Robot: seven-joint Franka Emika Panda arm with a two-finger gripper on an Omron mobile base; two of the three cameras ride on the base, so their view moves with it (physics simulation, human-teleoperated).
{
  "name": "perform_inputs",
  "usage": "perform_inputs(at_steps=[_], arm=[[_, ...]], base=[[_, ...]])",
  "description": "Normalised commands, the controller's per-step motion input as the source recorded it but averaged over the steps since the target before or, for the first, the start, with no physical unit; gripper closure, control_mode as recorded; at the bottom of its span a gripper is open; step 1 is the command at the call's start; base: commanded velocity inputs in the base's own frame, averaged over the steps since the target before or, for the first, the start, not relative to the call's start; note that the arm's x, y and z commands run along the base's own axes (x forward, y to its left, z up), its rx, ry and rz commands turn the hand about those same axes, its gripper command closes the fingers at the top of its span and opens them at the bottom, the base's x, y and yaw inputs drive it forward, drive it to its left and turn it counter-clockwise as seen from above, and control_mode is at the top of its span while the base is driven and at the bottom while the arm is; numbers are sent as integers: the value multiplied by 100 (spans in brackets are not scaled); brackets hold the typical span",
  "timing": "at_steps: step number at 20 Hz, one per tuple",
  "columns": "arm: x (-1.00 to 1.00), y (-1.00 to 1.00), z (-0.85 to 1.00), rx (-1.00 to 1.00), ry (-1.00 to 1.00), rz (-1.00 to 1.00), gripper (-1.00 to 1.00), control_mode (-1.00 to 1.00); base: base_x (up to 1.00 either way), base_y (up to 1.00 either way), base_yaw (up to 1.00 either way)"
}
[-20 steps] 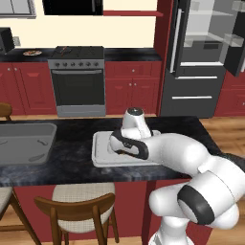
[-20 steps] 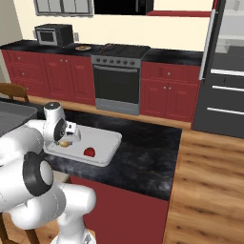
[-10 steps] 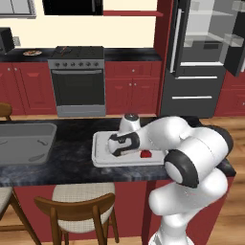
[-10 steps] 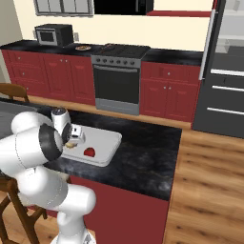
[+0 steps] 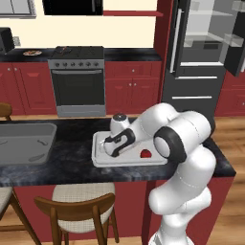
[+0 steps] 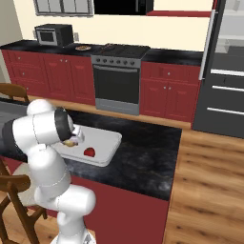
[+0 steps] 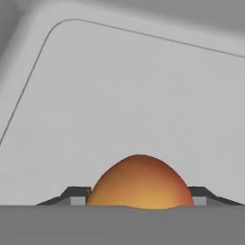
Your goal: Place the cold items (mango and tomato) from the fridge in one tupperware on the dining counter. Place the warm items (kebab skewer and hot dog) in the stove area in another tupperware.
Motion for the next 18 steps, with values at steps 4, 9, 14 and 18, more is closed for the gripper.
perform_inputs(at_steps=[4,9,14,18], arm=[[-12,-1,5,0,0,-4,-100,-100],[-28,-18,48,0,0,-15,-100,-100],[-23,-28,73,0,0,-19,-100,-100],[-48,-20,79,0,0,-14,-100,-100]], base=[[0,0,0],[0,0,0],[0,0,0],[0,0,0]])
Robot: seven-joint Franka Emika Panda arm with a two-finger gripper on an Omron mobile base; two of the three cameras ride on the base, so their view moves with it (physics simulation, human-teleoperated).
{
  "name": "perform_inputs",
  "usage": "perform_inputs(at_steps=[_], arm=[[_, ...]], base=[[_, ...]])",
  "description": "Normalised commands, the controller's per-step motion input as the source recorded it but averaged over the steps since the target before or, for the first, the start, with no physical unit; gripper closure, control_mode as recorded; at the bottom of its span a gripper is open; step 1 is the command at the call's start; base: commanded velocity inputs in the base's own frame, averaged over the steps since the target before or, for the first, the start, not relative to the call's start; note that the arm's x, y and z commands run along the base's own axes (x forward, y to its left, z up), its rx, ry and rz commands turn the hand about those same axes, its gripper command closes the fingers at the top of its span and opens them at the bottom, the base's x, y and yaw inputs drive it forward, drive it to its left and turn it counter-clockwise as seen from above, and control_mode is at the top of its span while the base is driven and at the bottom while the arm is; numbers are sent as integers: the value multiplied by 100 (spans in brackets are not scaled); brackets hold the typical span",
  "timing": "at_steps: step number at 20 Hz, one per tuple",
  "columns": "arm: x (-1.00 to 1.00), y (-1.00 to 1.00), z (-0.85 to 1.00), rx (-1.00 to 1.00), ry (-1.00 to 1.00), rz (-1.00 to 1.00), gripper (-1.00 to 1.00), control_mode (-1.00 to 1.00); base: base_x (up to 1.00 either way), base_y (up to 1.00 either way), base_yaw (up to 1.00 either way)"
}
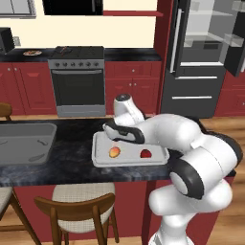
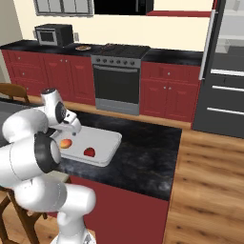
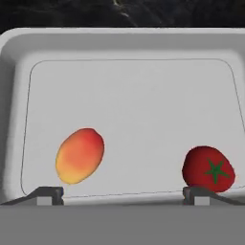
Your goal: Place the cold items (mango and tomato) from the fridge in one tupperware on the dining counter. Place the warm items (kebab skewer and hot dog) in the stove area in another tupperware.
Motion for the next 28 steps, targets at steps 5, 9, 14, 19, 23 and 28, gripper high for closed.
perform_inputs(at_steps=[5,9,14,19,23,28], arm=[[-83,-14,84,6,0,-12,-100,-100],[-96,-10,82,3,0,-4,-100,-100],[-100,-22,67,0,0,2,-100,-100],[-91,-36,60,0,0,18,-100,-100],[-85,-43,55,0,0,28,-100,-100],[-84,-23,42,-2,0,31,-100,-100]], base=[[0,0,0],[0,0,0],[0,0,0],[0,0,0],[0,0,0],[0,0,0]])
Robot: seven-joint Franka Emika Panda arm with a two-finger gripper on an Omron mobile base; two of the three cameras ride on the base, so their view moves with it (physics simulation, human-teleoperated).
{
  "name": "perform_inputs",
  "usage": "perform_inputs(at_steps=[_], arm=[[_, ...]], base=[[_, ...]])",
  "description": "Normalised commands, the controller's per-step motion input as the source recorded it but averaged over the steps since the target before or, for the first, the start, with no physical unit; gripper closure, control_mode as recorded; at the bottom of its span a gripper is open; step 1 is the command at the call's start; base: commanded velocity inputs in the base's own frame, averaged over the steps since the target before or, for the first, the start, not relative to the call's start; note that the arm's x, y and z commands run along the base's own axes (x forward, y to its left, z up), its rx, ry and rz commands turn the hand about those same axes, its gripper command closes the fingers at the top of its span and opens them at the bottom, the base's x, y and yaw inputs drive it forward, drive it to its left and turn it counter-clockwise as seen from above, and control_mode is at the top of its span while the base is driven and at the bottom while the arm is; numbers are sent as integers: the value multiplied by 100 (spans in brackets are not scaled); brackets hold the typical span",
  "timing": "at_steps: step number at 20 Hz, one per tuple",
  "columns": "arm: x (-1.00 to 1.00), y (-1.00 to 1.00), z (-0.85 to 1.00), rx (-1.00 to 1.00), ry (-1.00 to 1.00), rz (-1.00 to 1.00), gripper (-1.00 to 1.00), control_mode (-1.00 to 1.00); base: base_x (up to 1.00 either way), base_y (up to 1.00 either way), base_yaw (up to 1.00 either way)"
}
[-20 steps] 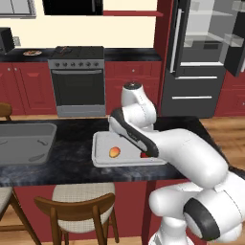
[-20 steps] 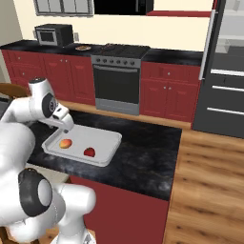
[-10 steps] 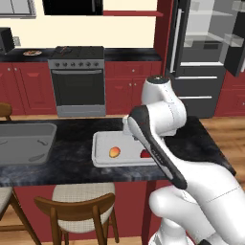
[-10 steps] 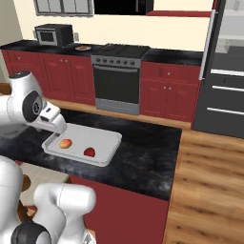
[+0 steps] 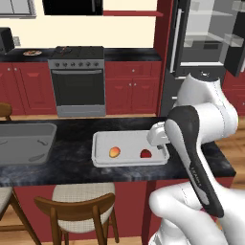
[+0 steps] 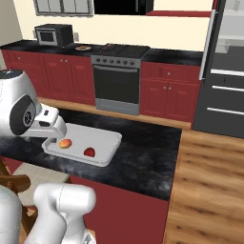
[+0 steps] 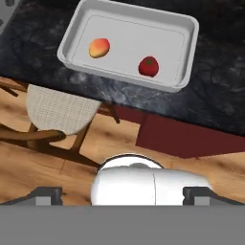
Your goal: Place the cold items (mango and tomato) from the fridge in one tupperware on the dining counter. Place the warm items (kebab skewer and hot dog) in the stove area in another tupperware.
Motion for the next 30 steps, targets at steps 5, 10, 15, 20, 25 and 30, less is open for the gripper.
perform_inputs(at_steps=[5,10,15,20,25,30], arm=[[-67,-10,10,-2,-5,10,-100,-100],[-35,0,-15,0,0,0,-100,100],[0,0,0,0,0,0,-100,100],[0,0,0,0,0,0,-100,100],[0,0,0,0,0,0,-100,100],[0,0,0,0,0,0,-100,100]], base=[[0,0,0],[-15,0,0],[-100,69,0],[-83,100,-1],[-82,-41,-1],[-100,28,-1]])
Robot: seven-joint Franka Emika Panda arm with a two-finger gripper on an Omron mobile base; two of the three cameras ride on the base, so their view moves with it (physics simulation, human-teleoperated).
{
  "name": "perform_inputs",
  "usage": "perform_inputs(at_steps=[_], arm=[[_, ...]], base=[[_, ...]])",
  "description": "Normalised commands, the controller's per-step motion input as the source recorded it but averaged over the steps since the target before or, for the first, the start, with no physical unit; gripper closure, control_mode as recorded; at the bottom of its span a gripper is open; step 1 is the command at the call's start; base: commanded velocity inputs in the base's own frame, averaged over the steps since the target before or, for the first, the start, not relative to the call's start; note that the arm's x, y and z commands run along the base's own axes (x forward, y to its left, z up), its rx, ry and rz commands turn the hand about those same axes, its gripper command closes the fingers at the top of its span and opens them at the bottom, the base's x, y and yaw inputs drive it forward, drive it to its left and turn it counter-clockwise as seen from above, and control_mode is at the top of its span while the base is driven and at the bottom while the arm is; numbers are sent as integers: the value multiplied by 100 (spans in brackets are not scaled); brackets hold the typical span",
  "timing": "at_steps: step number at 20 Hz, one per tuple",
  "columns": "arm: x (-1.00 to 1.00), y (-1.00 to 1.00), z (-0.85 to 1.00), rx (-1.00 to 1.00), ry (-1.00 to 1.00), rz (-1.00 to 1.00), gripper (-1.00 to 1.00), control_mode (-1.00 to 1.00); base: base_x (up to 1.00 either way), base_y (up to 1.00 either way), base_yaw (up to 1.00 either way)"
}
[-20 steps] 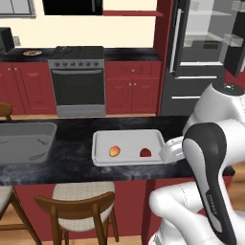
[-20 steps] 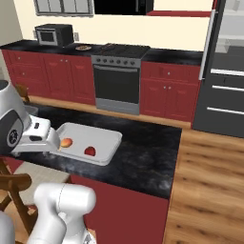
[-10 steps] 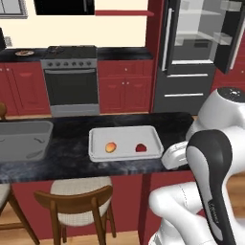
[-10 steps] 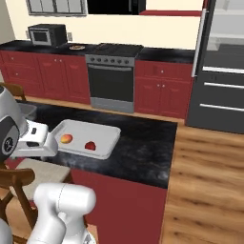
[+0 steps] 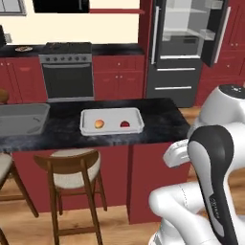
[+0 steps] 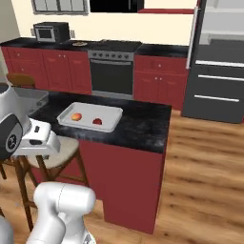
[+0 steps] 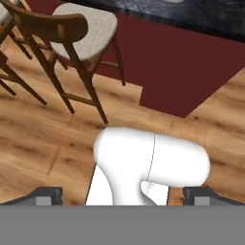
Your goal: Place the cold items (mango and tomato) from the fridge in one tupperware on the dining counter. Place the warm items (kebab skewer and hot dog) in the stove area in another tupperware.
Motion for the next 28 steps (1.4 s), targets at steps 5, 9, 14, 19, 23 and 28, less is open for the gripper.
perform_inputs(at_steps=[5,9,14,19,23,28], arm=[[0,0,0,0,0,0,-100,100],[0,0,0,0,0,0,-100,100],[0,0,0,0,0,0,-100,100],[0,0,0,0,0,0,-100,100],[0,0,0,0,0,0,-100,100],[0,0,0,0,0,0,-100,100]], base=[[-93,100,0],[-81,100,0],[-57,100,0],[-9,100,0],[6,100,0],[24,100,0]])
